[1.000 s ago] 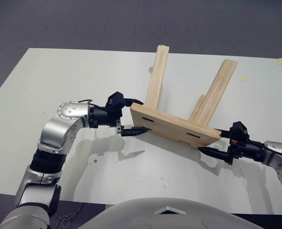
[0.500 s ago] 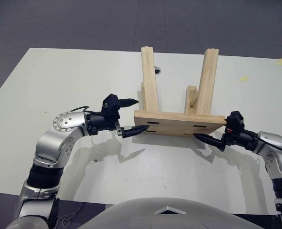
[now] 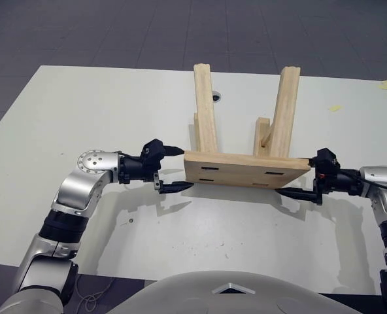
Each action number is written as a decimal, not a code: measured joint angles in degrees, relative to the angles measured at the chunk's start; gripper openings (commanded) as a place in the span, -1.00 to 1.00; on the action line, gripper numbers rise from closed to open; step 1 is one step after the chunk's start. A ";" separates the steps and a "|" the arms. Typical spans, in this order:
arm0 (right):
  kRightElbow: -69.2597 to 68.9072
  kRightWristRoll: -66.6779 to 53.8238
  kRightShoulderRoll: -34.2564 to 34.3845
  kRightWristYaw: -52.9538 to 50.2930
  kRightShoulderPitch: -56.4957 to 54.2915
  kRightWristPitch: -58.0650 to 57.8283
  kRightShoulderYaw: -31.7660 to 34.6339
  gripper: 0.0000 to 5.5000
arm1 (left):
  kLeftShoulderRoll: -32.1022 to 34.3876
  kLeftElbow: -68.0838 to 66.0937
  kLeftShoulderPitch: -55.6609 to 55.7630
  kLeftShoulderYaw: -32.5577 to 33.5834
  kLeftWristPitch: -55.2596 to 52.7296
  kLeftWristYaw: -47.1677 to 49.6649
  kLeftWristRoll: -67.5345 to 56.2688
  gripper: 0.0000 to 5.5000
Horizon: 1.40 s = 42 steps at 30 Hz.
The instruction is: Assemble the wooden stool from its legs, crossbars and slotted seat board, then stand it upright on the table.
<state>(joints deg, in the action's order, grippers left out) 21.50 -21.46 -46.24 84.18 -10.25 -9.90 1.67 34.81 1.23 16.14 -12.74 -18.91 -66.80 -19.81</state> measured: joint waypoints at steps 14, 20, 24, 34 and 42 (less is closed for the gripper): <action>-0.31 1.15 1.10 0.85 0.06 0.99 -2.26 -0.03 | -3.26 -8.33 3.85 -5.73 7.80 -4.58 6.26 0.11; -0.72 1.35 1.18 0.53 0.05 1.05 -2.31 -0.30 | -3.95 -8.81 3.86 -5.60 8.40 -4.19 6.61 -0.25; -0.96 1.57 1.31 0.46 -0.01 1.26 -2.38 -0.31 | -3.85 -9.37 3.83 -5.31 8.91 -4.14 6.62 -0.42; -12.27 -6.02 -3.89 1.00 -1.71 -22.52 -0.40 -0.31 | -1.38 -1.05 3.22 0.78 -5.40 -5.64 -2.52 -0.42; -19.69 -28.18 -5.21 -7.98 -2.99 -44.56 10.36 -0.31 | 0.29 5.16 3.61 14.56 -27.35 1.05 -28.39 -0.43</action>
<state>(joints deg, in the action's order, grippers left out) 1.81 -49.64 -51.45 76.20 -13.23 -54.47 12.02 35.10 6.39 19.75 1.82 -46.25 -65.75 -48.20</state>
